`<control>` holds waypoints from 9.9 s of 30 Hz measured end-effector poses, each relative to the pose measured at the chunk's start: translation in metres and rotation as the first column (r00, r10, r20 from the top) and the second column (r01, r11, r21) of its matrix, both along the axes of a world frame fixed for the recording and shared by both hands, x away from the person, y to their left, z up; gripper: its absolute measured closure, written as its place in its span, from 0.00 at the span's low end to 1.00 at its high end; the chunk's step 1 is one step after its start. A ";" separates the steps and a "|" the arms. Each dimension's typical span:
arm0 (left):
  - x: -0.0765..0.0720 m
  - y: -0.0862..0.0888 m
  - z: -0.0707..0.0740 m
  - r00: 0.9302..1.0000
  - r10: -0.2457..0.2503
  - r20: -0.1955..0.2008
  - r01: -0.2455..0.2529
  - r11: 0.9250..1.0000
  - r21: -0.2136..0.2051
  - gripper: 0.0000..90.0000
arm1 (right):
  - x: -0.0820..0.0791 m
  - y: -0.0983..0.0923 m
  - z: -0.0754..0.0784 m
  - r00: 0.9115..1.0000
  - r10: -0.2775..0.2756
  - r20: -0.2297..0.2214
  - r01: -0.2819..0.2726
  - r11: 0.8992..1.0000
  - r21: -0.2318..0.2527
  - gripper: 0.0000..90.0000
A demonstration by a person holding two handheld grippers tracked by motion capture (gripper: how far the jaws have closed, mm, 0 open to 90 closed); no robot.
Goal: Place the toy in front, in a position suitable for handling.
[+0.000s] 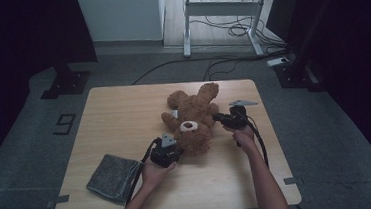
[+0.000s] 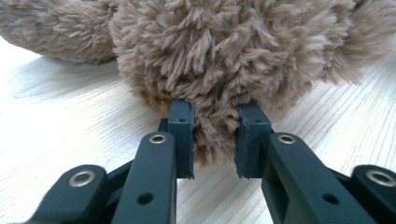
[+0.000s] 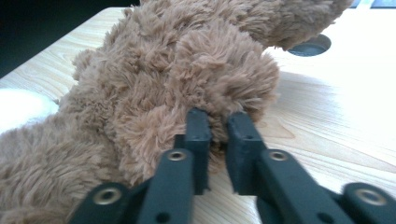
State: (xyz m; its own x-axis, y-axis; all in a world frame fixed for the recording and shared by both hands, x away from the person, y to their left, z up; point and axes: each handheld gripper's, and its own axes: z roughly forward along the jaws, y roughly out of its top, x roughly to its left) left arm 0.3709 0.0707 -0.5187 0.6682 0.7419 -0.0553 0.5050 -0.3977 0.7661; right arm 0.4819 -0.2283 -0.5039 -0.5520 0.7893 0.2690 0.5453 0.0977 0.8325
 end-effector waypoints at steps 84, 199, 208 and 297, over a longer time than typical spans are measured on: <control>0.035 0.053 0.027 0.986 0.164 0.032 -0.164 0.986 -0.001 0.85 | -0.046 0.045 0.055 0.931 0.213 0.296 -0.251 0.963 0.098 0.86; -0.052 0.104 0.043 0.980 0.159 0.122 -0.156 0.987 -0.036 0.43 | -0.117 -0.006 -0.021 0.991 0.123 0.051 -0.126 0.990 0.066 0.67; -0.067 0.129 0.030 0.983 0.175 0.055 -0.175 0.985 -0.001 0.34 | -0.120 -0.006 -0.021 0.990 0.123 0.067 -0.127 0.990 0.064 0.65; -0.111 0.173 0.040 0.943 0.287 0.168 -0.258 0.951 -0.171 0.82 | -0.123 -0.010 -0.028 0.992 0.107 0.065 -0.113 0.989 0.096 0.61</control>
